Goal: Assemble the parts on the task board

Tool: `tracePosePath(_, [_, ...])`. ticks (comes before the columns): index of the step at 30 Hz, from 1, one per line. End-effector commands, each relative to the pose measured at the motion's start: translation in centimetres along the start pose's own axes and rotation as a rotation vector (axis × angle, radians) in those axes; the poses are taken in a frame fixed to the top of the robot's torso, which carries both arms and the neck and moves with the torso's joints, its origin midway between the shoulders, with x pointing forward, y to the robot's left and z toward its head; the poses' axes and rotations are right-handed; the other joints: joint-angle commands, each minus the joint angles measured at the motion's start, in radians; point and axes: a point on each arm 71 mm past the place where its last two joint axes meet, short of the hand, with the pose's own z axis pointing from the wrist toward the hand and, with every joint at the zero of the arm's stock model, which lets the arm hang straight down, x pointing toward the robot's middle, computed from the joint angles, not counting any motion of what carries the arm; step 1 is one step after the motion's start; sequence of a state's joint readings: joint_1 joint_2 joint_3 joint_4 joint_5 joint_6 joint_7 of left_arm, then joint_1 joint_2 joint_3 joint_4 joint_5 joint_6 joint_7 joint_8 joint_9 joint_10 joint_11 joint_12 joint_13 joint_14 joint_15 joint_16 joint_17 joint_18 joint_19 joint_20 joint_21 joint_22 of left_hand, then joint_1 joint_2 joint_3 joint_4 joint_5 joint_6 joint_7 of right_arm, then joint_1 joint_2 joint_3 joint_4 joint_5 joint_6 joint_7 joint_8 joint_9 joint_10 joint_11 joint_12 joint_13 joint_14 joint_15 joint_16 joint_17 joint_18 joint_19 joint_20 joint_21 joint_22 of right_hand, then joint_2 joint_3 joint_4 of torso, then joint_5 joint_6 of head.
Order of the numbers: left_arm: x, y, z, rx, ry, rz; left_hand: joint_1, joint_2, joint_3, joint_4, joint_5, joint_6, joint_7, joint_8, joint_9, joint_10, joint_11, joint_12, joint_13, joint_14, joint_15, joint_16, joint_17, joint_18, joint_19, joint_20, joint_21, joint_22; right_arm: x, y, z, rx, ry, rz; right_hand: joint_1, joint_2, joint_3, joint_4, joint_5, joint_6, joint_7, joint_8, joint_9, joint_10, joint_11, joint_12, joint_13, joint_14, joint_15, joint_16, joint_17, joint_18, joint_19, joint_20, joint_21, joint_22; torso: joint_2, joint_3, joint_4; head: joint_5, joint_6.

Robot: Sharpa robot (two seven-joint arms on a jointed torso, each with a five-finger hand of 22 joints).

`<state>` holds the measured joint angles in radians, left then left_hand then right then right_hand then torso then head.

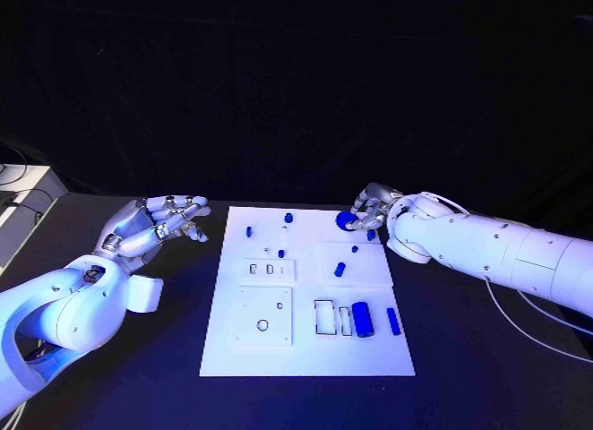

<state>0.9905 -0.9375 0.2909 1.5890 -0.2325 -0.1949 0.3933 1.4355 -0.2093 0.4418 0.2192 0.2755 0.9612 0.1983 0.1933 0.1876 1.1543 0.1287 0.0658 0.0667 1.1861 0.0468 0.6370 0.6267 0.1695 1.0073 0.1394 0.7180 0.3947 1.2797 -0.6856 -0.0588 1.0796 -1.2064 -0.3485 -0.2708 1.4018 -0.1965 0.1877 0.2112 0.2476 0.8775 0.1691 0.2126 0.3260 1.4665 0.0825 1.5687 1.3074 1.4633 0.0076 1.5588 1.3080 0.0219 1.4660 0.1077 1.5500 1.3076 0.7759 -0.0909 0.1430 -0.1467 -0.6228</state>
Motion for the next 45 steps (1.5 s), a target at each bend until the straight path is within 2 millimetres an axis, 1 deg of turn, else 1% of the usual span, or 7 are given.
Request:
tracePosePath(1, [0.3,-0.1,0.1,0.007,0.021,-0.005,-0.002,-0.005,0.001,-0.007,-0.004,-0.006,-0.002,-0.004,0.001,-0.005,-0.001,-0.003,0.000,-0.005,0.002,0.004,0.002,0.011,-0.009,0.001,0.006,0.001,0.3,0.1,0.0,-0.003,0.026,0.007,0.009,0.003,0.002,0.007,0.010,0.006,0.000,0.005,0.002,0.104,0.004,0.002,0.263,0.099,0.005,0.005,0.223,-0.017,0.096,0.004,0.006,0.244,0.000,-0.0004,0.0004,0.000,-0.001])
tracePosePath(10, [0.2,-0.1,0.1,0.004,0.019,-0.004,-0.002,-0.005,0.001,-0.007,-0.004,-0.006,-0.002,-0.004,0.001,-0.005,-0.001,-0.003,0.000,-0.005,0.002,0.004,0.002,0.011,-0.009,0.001,0.006,0.001,0.4,0.1,0.1,-0.010,0.023,0.019,0.017,0.029,0.060,0.031,0.074,0.046,-0.009,0.012,-0.003,0.104,-0.004,0.002,0.263,0.098,-0.002,0.005,0.220,-0.016,0.095,-0.001,0.004,0.242,0.000,-0.0004,0.0002,0.000,-0.004])
tracePosePath(15, [0.2,0.0,0.1,0.002,0.019,-0.004,-0.002,-0.004,0.002,-0.008,-0.004,-0.006,-0.001,-0.005,0.001,-0.006,-0.001,-0.003,0.000,-0.006,0.002,0.004,0.002,0.011,-0.011,0.001,0.008,0.003,0.2,0.3,0.1,-0.017,-0.020,0.001,0.026,0.047,0.119,0.032,0.071,0.081,-0.022,0.018,-0.003,0.104,-0.016,0.002,0.263,0.097,-0.013,0.004,0.216,-0.016,0.094,-0.010,0.003,0.240,-0.001,-0.0007,0.0007,-0.001,-0.001])
tracePosePath(23, [0.1,0.0,0.1,0.000,0.018,-0.004,-0.002,-0.004,0.002,-0.009,-0.004,-0.006,-0.001,-0.005,0.002,-0.006,0.000,-0.003,0.000,-0.007,0.002,0.005,0.002,0.011,-0.011,0.001,0.009,0.003,0.0,1.4,-0.4,-0.070,-0.107,-0.069,0.023,0.040,0.161,0.024,0.059,0.102,-0.030,0.023,-0.001,0.104,-0.023,0.002,0.263,0.098,-0.020,0.004,0.218,-0.017,0.096,-0.017,0.006,0.245,-0.001,-0.0001,0.0003,0.000,0.002])
tracePosePath(31, [0.1,0.1,0.1,-0.001,0.018,-0.003,-0.002,-0.004,0.002,-0.009,-0.004,-0.006,-0.001,-0.005,0.002,-0.006,0.000,-0.003,0.000,-0.007,0.002,0.005,0.002,0.011,-0.011,0.001,0.009,0.003,0.3,3.9,-1.8,-0.182,-0.188,-0.133,0.011,0.030,0.172,0.024,0.056,0.110,-0.033,0.025,0.001,0.104,-0.025,0.002,0.263,0.099,-0.023,0.005,0.224,-0.019,0.099,-0.020,0.011,0.251,-0.002,-0.0003,0.0006,0.002,0.003])
tracePosePath(36, [0.1,0.1,0.1,-0.002,0.018,-0.003,-0.002,-0.004,0.003,-0.009,-0.004,-0.007,0.000,-0.005,0.002,-0.008,0.000,-0.004,0.000,-0.007,0.002,0.005,0.002,0.011,-0.012,0.002,0.011,0.004,0.8,6.2,-2.8,-0.261,-0.214,-0.157,0.004,0.023,0.177,0.024,0.052,0.115,-0.034,0.026,0.003,0.104,-0.027,0.002,0.263,0.100,-0.024,0.005,0.227,-0.020,0.101,-0.021,0.015,0.256,-0.002,-0.0006,0.0012,0.003,0.005])
tracePosePath(45, [0.2,0.1,0.1,-0.002,0.022,-0.002,-0.002,-0.004,0.003,-0.009,-0.004,-0.007,0.000,-0.005,0.002,-0.008,0.000,-0.004,0.000,-0.007,0.002,0.005,0.002,0.011,-0.012,0.002,0.011,0.004,2.9,10.2,-3.5,-0.359,-0.199,-0.187,-0.003,0.015,0.181,0.024,0.045,0.116,-0.035,0.025,0.003,0.104,-0.028,0.002,0.263,0.100,-0.026,0.006,0.228,-0.020,0.102,-0.022,0.016,0.258,-0.001,-0.0020,0.0018,0.012,0.006])
